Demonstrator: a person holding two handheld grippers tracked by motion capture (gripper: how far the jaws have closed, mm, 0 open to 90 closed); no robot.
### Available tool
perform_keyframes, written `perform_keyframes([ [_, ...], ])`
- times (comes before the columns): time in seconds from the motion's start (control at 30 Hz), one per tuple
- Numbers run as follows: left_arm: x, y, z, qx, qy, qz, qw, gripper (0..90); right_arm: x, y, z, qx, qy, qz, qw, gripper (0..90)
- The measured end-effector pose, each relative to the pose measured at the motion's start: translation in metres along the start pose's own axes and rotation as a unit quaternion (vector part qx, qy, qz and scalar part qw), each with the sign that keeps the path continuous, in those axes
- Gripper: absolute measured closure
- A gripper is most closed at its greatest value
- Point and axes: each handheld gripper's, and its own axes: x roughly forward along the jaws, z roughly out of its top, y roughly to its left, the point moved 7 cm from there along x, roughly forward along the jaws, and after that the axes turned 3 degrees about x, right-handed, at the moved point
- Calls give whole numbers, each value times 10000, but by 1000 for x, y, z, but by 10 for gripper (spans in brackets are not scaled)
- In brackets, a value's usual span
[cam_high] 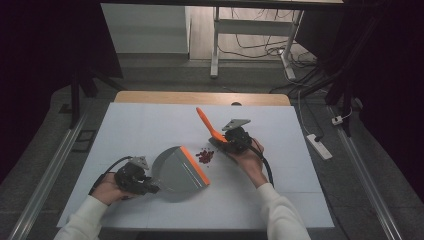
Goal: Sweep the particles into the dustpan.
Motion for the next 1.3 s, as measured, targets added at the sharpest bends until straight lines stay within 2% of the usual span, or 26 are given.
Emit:
perform_keyframes([
  [0.17,0,0,0,8,5,-9,10000,615,7,2,1,-55,82,-19,9999,700],
  [0.7,4,-2,2,-47,46,-163,9998,615,11,12,2,-161,110,92,9998,700],
  [1.3,6,-2,4,-64,61,-167,9998,615,15,28,5,-381,142,154,9991,699],
])
